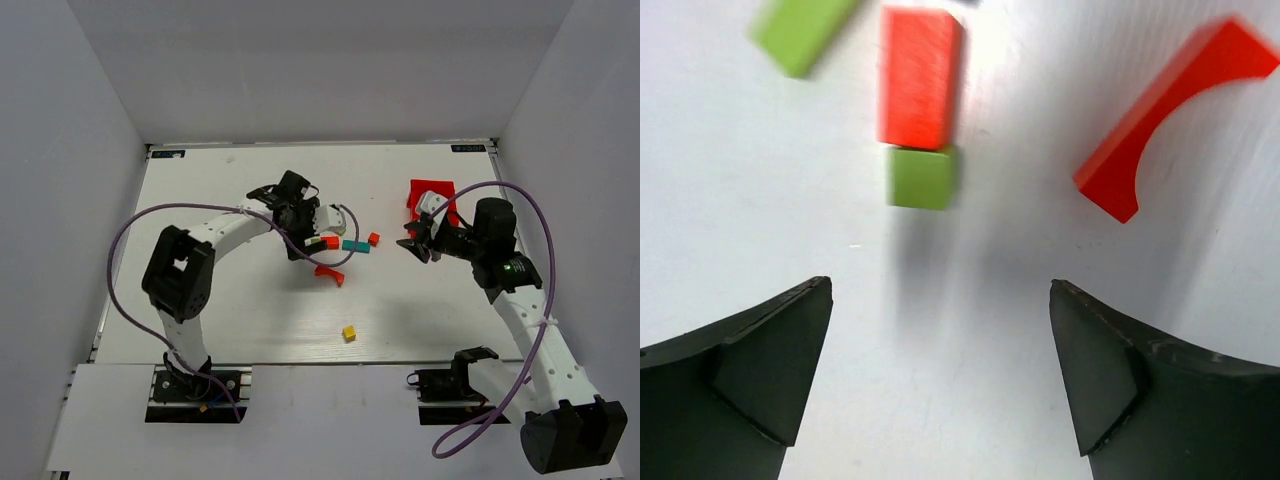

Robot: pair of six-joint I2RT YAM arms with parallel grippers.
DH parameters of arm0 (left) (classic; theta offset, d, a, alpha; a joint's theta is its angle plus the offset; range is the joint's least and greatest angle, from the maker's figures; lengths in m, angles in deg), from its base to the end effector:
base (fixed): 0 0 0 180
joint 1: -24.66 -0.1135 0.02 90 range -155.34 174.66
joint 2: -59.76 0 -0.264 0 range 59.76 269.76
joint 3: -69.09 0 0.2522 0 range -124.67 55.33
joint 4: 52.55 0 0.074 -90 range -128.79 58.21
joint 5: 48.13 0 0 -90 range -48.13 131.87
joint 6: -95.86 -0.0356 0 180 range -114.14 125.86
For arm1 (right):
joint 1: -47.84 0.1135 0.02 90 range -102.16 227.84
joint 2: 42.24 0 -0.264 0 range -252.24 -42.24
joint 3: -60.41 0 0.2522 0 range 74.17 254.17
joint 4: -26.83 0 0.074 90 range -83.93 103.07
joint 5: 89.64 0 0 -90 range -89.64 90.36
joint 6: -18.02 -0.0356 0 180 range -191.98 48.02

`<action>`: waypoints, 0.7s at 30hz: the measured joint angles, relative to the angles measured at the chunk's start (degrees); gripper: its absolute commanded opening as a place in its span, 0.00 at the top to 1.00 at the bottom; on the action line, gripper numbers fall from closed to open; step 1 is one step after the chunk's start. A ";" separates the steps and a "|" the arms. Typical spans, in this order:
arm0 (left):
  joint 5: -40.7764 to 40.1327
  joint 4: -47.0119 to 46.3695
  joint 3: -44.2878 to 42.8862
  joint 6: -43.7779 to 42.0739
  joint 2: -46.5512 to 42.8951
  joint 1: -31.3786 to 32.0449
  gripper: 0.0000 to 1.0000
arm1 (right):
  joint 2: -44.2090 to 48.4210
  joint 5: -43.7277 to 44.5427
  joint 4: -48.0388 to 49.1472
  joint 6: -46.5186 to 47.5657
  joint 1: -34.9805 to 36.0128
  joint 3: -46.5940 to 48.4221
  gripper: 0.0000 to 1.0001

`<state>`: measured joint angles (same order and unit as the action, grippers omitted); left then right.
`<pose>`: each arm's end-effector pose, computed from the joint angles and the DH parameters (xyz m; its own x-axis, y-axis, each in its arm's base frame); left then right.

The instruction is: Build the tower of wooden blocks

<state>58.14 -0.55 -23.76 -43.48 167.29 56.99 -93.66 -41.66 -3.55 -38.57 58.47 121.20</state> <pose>0.3211 -0.2150 0.2020 -0.0451 0.8903 -0.4531 0.9842 0.1173 0.1327 0.1902 0.0599 0.3249 0.1195 -0.3938 -0.9114 -0.8211 0.4769 -0.3137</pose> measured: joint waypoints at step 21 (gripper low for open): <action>-18.67 -4.85 -2.38 50.36 -2.75 -0.37 0.64 | 0.94 -0.17 -0.11 0.00 -0.83 -0.02 0.52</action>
<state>39.48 -5.41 -26.14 6.88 164.53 56.62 -92.72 -41.84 -3.66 -38.57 57.64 121.17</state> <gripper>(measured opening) 0.355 0.477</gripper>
